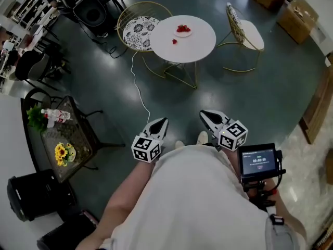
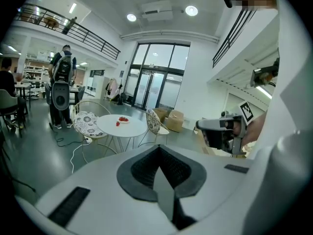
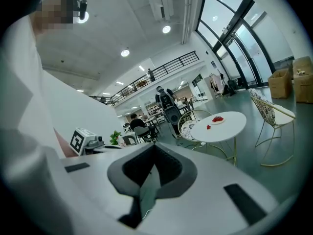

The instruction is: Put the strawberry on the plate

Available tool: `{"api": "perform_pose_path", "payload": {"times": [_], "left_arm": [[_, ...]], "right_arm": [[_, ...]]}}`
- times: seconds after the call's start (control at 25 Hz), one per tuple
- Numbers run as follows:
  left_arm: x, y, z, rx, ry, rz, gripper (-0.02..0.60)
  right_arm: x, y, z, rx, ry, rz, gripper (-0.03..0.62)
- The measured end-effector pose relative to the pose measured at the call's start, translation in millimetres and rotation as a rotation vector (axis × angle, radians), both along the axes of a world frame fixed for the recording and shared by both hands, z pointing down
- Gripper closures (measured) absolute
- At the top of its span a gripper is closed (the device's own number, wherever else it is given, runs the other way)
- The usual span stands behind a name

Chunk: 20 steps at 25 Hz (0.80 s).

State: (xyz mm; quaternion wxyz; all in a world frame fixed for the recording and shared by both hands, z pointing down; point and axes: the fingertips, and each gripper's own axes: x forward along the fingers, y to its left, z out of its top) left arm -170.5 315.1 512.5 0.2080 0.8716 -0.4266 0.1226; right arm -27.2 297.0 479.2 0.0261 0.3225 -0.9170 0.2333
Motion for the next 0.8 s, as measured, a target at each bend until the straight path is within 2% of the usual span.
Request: {"api": "perform_pose_path", "payload": {"times": [0.32,0.8], "left_arm": [[-16,17,-2,0.013,0.022,-0.008,0.575],[-17,16,0,0.019,0.018,-0.007,0.575]], "right_arm": [[-24,15,-4,0.023,0.034,-0.023,0.588],[-19,13,0,0.014,0.023,0.009,0.588]]}}
